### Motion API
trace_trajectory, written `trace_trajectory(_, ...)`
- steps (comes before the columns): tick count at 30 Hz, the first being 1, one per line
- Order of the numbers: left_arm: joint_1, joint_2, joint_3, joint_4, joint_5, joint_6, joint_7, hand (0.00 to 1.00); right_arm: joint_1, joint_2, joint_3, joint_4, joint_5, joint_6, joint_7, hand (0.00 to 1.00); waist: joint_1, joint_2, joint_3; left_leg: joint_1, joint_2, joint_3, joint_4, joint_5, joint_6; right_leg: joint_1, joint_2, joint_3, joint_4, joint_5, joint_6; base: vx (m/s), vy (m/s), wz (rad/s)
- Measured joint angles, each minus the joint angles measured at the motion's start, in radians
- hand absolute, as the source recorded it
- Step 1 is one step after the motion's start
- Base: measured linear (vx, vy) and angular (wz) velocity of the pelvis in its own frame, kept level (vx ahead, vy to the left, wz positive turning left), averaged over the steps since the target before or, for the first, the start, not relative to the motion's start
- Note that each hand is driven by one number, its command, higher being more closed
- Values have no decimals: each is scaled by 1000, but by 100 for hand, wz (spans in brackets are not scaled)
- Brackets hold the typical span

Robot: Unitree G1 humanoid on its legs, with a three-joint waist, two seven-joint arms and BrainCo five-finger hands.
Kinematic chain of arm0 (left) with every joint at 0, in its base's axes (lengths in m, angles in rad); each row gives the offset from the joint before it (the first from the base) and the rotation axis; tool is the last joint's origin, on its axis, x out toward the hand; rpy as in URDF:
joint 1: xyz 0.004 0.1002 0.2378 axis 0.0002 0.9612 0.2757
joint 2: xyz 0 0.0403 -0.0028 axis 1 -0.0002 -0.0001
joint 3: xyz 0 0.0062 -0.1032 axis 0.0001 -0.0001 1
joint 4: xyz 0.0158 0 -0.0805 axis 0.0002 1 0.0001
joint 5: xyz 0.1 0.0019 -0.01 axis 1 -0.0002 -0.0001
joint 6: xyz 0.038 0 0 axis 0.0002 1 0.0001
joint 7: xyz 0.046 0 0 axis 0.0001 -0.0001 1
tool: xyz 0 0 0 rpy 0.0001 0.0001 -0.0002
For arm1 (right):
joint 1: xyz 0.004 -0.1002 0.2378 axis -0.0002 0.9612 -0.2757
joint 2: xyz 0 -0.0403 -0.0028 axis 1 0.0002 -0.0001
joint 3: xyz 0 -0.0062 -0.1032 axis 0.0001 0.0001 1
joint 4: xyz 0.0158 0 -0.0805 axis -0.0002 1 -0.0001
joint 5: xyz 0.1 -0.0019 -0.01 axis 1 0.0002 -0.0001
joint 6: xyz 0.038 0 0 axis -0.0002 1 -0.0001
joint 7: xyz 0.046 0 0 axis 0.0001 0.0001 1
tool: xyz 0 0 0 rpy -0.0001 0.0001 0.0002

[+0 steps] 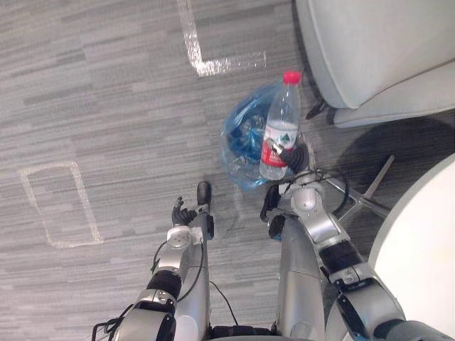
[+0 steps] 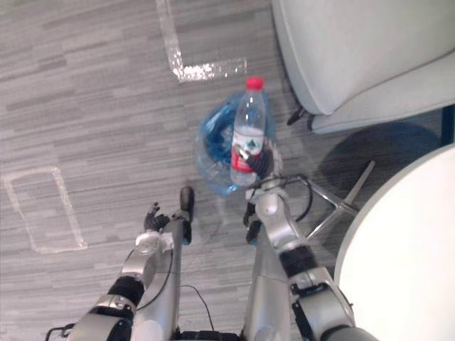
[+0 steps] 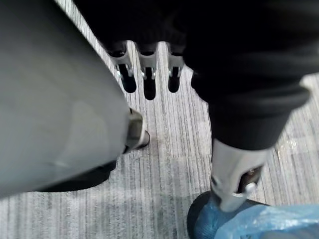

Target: Gather rubbish on tea table into small bin, then transfer packed bag to large trash can.

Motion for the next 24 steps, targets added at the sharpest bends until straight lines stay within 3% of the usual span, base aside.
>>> trace_trajectory(4,-2,-5,7,-41,-13,-15,1,0,-70,-1,-27,41,5,5,-37,100,4,0,0,-51,-1,2,16,1,2,-53,-5,3,21,-1,-1,-1,6,4)
trace_trajectory(5,-2,-7,7,-52,-13,-17,1,0,-75,-2,-44,44,5,6,-45,0,4,0,0,-64,-2,3,16,3,5,-65,-7,3,23,-1,-1,-4,10,7)
trace_trajectory(14,-10,-12,-4,-77,-14,-20,1,0,-86,2,-73,77,14,13,-64,0,4,-1,-2,-106,-12,5,35,12,10,-109,-18,10,47,1,-4,-14,23,4)
trace_trajectory(24,-11,-10,-4,-75,-12,-18,1,0,-6,2,4,58,-59,6,-33,0,4,-2,-5,-109,10,22,55,10,14,-108,0,17,43,12,-8,-9,10,-6)
